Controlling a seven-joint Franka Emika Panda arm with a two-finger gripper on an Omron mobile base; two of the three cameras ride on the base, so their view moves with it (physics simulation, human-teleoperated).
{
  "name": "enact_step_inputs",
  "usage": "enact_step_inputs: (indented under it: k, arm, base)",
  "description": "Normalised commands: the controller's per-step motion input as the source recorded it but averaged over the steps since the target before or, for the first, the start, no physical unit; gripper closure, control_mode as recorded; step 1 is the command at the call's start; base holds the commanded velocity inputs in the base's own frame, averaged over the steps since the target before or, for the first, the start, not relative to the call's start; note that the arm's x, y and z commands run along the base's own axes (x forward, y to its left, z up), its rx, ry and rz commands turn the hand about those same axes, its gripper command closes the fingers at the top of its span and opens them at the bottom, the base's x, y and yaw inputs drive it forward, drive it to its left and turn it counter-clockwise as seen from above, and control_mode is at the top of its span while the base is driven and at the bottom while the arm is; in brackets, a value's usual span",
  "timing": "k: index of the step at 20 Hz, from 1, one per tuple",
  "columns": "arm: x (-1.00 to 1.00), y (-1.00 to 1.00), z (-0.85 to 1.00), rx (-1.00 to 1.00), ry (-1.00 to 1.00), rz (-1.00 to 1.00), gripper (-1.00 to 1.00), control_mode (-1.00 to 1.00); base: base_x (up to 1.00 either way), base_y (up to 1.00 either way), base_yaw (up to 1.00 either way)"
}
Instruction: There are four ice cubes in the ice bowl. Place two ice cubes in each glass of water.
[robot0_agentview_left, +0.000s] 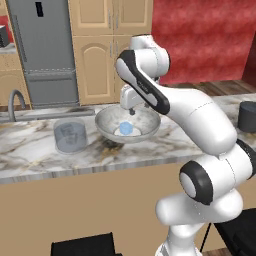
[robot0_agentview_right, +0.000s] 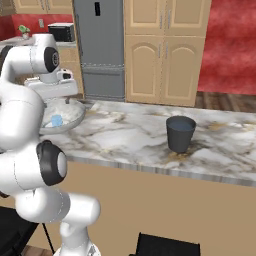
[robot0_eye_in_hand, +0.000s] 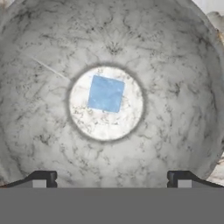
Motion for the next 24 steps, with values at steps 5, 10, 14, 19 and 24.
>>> enact_step_inputs:
  k: [5, 10, 14, 19, 24]
  arm:
    - [0.06, 0.47, -0.08, 0.00, 0.00, 0.19, -1.00, -1.00]
    - [0.21, 0.31, -0.12, 0.00, 0.00, 0.12, -1.00, -1.00]
    - [0.17, 0.11, -0.22, 0.00, 0.01, 0.09, -1.00, -1.00]
    - [0.00, 0.00, -0.28, 0.00, 0.01, 0.05, -1.00, -1.00]
    - [0.00, -0.04, -0.26, 0.03, 0.00, 0.00, -1.00, -1.00]
  base:
    - [0.00, 0.00, 0.00]
    - [0.00, 0.00, 0.00]
    - [0.00, 0.00, 0.00]
    - [0.00, 0.00, 0.00]
    - [0.00, 0.00, 0.00]
